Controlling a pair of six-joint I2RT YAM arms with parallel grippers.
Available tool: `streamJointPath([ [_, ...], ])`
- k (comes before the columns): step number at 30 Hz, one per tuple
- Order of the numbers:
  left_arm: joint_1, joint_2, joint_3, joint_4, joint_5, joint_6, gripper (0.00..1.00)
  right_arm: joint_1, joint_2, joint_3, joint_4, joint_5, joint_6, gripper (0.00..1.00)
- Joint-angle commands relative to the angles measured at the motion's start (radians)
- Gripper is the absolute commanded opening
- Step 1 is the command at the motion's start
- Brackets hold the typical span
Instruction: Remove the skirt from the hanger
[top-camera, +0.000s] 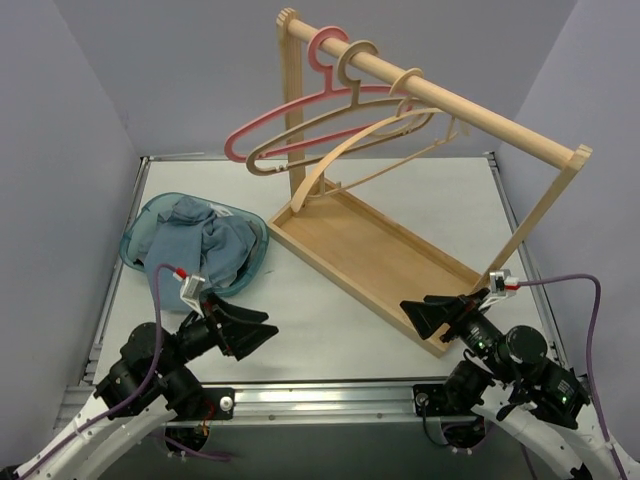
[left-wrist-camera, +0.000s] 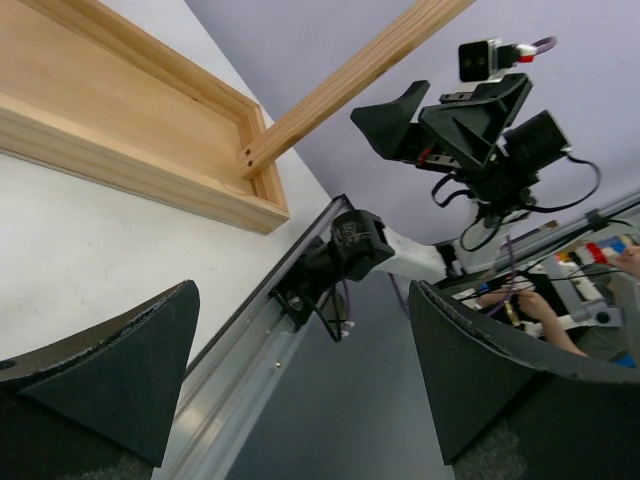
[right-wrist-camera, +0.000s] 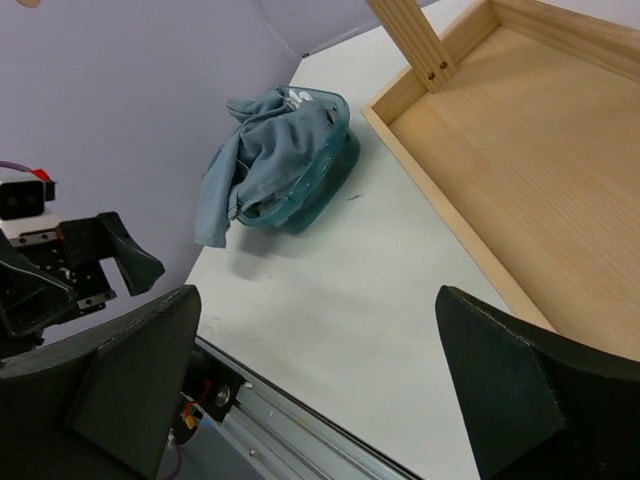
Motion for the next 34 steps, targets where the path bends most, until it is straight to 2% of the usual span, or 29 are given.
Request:
streamJointPath([
  [1,-0.002,-0.091,-0.026,0.047,0.011,-0.119,0.94,-0.005,-0.049,-0.034,0.102,-0.007,0.034,1.0],
  [12,-0.002,-0.199,-0.106,0.067,0.063,-0.203,0.94,-0.01,-0.08,-0.178,0.183,0.011,0.062,1.0],
  [14,-0.002,-0.21,-0.143,0.116,0.081,-0.249,0.94,-0.01,-0.08,-0.239,0.252,0.001,0.062,1.0],
  [16,-0.002,-0.216,-0.218,0.25,0.107,-0.315,0.94,-0.01,-0.08,-0.288,0.284,-0.009,0.06,1.0],
  [21,-0.002,-0.213,-0.333,0.52,0.156,-0.423,0.94,-0.008,-0.08,-0.335,0.329,-0.007,0.03,1.0],
  [24,-0.004,-0.211,-0.393,0.629,0.161,-0.481,0.94,-0.008,-0.08,-0.367,0.37,-0.003,0.017,1.0],
  [29,-0.002,-0.205,-0.407,0.648,0.169,-0.5,0.94,-0.008,-0.08,-0.39,0.337,0.074,0.023,1.0],
  [34,-0.004,-0.202,-0.413,0.714,0.205,-0.53,0.94,-0.007,-0.08,-0.402,0.39,0.03,0.022,1.0],
])
